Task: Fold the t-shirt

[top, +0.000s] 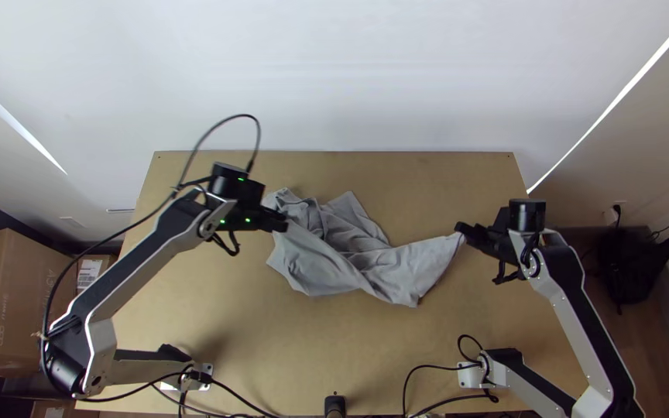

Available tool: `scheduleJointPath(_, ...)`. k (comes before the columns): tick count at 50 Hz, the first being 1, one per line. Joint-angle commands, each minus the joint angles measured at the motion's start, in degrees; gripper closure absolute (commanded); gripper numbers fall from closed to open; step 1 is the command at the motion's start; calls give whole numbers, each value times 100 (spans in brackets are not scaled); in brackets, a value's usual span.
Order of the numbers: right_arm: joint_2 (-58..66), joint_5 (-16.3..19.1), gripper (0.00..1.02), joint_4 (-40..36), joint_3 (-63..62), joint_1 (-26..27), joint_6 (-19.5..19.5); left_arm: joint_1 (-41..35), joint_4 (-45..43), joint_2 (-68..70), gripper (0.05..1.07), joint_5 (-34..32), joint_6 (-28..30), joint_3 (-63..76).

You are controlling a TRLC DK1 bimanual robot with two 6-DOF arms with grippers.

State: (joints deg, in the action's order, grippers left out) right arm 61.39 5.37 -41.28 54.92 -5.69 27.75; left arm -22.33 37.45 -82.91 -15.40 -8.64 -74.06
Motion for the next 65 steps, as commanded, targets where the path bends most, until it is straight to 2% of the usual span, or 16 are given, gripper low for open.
scheduleJointPath(1, 163, -36, 100, 146, 775, -72, -331, 422, 43, 496, 104, 54, -138, -188)
scheduleJointPath(10, 559, -36, 100, 603, 1847, -28, -744, 1371, 8, 1058, 105, 90, -392, -442)
scheduleJointPath(25, 1402, -36, 100, 1148, 3561, 33, -753, 2470, 34, 1524, 105, 274, -428, -1383)
scheduleJointPath(40, 1534, -36, 100, 2546, 5003, 156, -762, 3560, -704, 1638, 105, 309, -471, -2279)
scheduleJointPath(51, 893, -27, 100, 3170, 5521, 156, -744, 3999, -862, 1849, 105, 564, -454, -3141)
scheduleJointPath(60, -215, 114, 100, 2950, 5372, 104, -744, 4210, -854, 2693, 105, 573, -428, -3193)
scheduleJointPath(65, -988, 114, 100, 2713, 5099, -107, -709, 4228, -766, 3361, 105, 573, -357, -3079)
